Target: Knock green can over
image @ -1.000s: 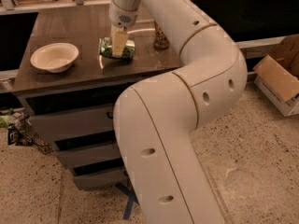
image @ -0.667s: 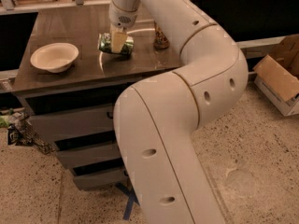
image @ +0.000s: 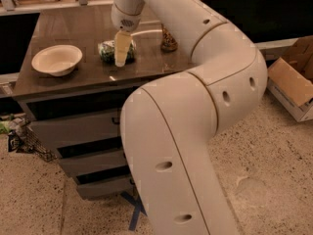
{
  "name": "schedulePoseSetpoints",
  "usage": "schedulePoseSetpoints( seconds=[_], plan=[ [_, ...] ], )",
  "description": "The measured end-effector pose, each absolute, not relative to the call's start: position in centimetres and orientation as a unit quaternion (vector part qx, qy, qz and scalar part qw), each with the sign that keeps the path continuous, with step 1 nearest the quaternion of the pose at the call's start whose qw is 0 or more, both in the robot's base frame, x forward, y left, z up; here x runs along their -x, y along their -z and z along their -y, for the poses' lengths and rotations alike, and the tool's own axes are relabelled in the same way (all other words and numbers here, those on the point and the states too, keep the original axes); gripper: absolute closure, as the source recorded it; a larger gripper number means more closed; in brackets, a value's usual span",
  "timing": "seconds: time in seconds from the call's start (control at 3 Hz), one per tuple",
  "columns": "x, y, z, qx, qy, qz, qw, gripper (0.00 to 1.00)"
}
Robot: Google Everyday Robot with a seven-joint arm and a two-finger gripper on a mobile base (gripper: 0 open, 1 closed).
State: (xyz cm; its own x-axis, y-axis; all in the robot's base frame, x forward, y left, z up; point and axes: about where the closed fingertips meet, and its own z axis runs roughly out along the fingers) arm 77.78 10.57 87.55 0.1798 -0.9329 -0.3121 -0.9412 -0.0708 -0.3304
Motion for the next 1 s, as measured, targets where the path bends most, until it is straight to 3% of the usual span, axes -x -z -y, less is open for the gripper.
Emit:
schedulePoseSetpoints(
  seconds=[0.33, 1.0],
  plan=[
    [-77.8, -87.6, -10.7, 0.728, -0.005, -0.641, 0.242, 0.0],
    [-78.6, -94.0, -8.0, 0.648, -0.073, -0.661, 0.372, 0.0]
  ],
)
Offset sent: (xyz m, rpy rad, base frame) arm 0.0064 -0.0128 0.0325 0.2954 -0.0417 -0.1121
